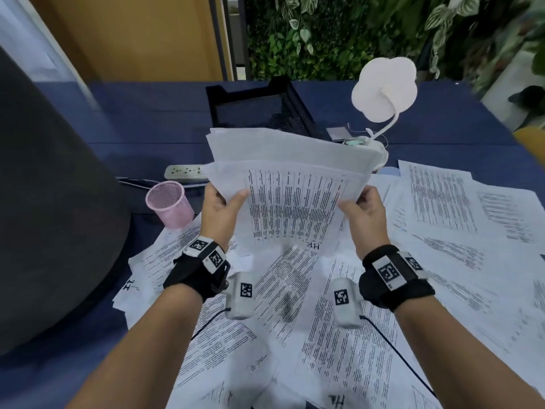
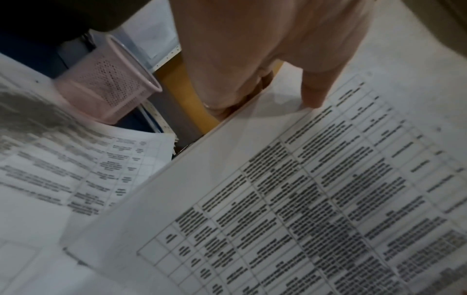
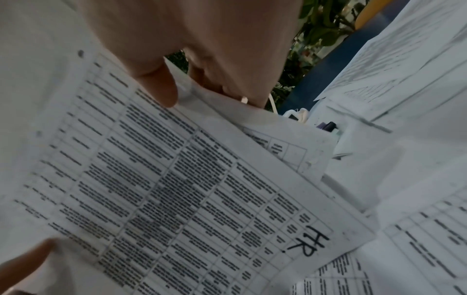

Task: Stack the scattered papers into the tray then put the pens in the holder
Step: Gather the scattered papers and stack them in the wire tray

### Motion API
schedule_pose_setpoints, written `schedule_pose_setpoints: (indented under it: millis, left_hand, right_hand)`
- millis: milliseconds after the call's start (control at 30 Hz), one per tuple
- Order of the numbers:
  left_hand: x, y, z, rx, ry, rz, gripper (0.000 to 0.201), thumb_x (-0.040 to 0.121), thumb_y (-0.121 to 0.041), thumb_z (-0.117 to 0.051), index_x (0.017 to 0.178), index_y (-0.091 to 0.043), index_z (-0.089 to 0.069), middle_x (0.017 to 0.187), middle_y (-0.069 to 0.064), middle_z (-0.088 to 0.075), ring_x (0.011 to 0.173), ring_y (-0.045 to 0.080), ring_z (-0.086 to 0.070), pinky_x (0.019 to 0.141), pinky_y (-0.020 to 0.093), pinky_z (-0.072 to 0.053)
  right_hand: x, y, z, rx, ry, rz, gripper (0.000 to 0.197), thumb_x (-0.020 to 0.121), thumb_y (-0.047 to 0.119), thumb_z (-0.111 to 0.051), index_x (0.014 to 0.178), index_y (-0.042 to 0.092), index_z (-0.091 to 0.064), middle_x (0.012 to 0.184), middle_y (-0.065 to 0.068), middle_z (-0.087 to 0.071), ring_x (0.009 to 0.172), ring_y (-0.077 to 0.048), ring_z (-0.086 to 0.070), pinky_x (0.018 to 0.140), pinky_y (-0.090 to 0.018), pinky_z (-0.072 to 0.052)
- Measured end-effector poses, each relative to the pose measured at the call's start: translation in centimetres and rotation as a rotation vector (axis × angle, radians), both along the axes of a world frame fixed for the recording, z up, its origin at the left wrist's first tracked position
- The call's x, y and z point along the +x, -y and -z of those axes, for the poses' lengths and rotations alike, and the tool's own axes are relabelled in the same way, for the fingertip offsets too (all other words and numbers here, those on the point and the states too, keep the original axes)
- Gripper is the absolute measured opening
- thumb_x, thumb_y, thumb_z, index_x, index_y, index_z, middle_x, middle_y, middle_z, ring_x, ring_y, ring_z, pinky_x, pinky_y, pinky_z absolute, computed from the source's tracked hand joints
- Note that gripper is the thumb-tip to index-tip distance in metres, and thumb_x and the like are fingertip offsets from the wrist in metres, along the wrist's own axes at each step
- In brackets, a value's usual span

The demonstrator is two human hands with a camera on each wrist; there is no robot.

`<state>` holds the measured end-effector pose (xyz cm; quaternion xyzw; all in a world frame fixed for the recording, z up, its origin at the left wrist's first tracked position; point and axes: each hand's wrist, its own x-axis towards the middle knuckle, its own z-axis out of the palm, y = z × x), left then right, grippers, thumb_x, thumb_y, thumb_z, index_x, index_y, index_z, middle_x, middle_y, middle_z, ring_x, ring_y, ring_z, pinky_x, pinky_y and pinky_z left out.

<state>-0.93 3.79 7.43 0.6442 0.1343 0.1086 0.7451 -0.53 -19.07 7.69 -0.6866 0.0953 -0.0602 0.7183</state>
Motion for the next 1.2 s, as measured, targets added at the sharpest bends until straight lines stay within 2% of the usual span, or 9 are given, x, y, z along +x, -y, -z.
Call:
schedule_pose_setpoints:
  millis: [233, 333, 567, 633, 700, 833, 967, 1067, 1200]
  left_hand:
    - [0.4, 2.3, -0.6, 0.089, 0.032, 0.025, 0.041, 0.090, -0.001, -0.057, 0.129, -0.007, -0.046, 0.117, 0.004, -0.063, 0.100, 0.002, -0.062, 0.093, 0.020, -0.047]
    - [0.8, 2.1, -1.3, 0.107, 0.097, 0.015, 0.041, 0.086, -0.003, -0.061, 0.124, -0.010, -0.046, 0.117, 0.005, -0.063, 0.104, 0.012, -0.062, 0.097, 0.028, -0.047]
    - [1.4, 0.5, -3.3, 0.129, 0.145, 0.085, 0.037, 0.080, -0.009, -0.067, 0.107, -0.014, -0.044, 0.098, 0.006, -0.060, 0.092, 0.018, -0.060, 0.095, 0.039, -0.047]
    - [1.5, 0.8, -3.8, 0.158, 0.169, 0.112, 0.036, 0.084, -0.005, -0.064, 0.112, -0.012, -0.043, 0.104, 0.002, -0.061, 0.097, 0.013, -0.062, 0.095, 0.033, -0.048]
    - [1.6, 1.3, -4.5, 0.190, 0.205, 0.100, 0.034, 0.090, 0.002, -0.055, 0.118, -0.009, -0.041, 0.108, -0.002, -0.061, 0.098, 0.003, -0.062, 0.090, 0.021, -0.048]
    - [1.6, 2.2, -5.8, 0.278, 0.298, 0.061, 0.023, 0.094, 0.002, -0.047, 0.110, -0.011, -0.040, 0.099, -0.006, -0.059, 0.083, -0.010, -0.060, 0.073, 0.010, -0.047]
    - [1.8, 2.1, -5.0, 0.234, 0.246, 0.011, 0.028, 0.092, -0.001, -0.051, 0.109, -0.020, -0.039, 0.097, -0.007, -0.062, 0.084, 0.002, -0.063, 0.080, 0.030, -0.055]
    - [1.7, 1.7, -3.7, 0.146, 0.176, -0.011, 0.030, 0.089, -0.010, -0.058, 0.110, -0.021, -0.040, 0.104, 0.004, -0.062, 0.094, 0.019, -0.063, 0.091, 0.049, -0.052]
    - [1.0, 1.0, -2.3, 0.051, 0.153, -0.094, 0.020, 0.082, -0.045, -0.057, 0.095, -0.035, -0.048, 0.102, 0.007, -0.059, 0.092, 0.023, -0.055, 0.087, 0.046, -0.045]
  right_hand:
    - [-0.4, -1.9, -0.3, -0.057, 0.016, -0.065, 0.040, 0.091, -0.004, -0.049, 0.128, 0.010, -0.049, 0.117, 0.002, -0.063, 0.103, 0.000, -0.059, 0.094, -0.021, -0.046]
    - [-0.3, -1.6, -1.0, -0.039, 0.065, -0.038, 0.040, 0.091, -0.005, -0.049, 0.120, 0.023, -0.049, 0.110, 0.013, -0.062, 0.095, 0.012, -0.058, 0.083, -0.007, -0.047]
    - [0.4, -0.4, -1.7, -0.039, 0.099, 0.002, 0.029, 0.081, -0.003, -0.058, 0.105, 0.013, -0.051, 0.087, 0.000, -0.061, 0.068, 0.002, -0.059, 0.068, -0.014, -0.046]
    - [0.5, -0.7, -1.8, -0.064, 0.115, -0.020, 0.025, 0.081, 0.006, -0.061, 0.101, 0.019, -0.052, 0.096, -0.010, -0.062, 0.075, -0.005, -0.057, 0.072, -0.020, -0.046]
    - [0.4, -1.2, -2.1, -0.030, 0.139, -0.005, 0.031, 0.090, 0.004, -0.057, 0.113, 0.024, -0.051, 0.111, -0.004, -0.063, 0.092, -0.002, -0.061, 0.084, -0.015, -0.047]
    - [0.6, -1.8, -3.2, -0.001, 0.213, 0.079, 0.043, 0.095, 0.005, -0.051, 0.136, 0.010, -0.039, 0.129, 0.001, -0.057, 0.116, -0.006, -0.056, 0.102, -0.019, -0.043]
    - [0.5, -1.8, -3.0, -0.044, 0.211, 0.081, 0.040, 0.090, -0.004, -0.049, 0.118, 0.022, -0.041, 0.103, 0.012, -0.061, 0.087, 0.007, -0.062, 0.079, -0.013, -0.049]
    - [0.5, -1.3, -1.7, -0.098, 0.158, 0.069, 0.034, 0.086, -0.003, -0.053, 0.109, 0.018, -0.042, 0.096, 0.010, -0.056, 0.084, 0.000, -0.058, 0.078, -0.022, -0.048]
    - [0.6, -0.6, -0.4, -0.097, 0.077, -0.011, 0.031, 0.090, 0.005, -0.056, 0.117, 0.017, -0.047, 0.100, 0.015, -0.061, 0.088, 0.009, -0.058, 0.080, -0.013, -0.047]
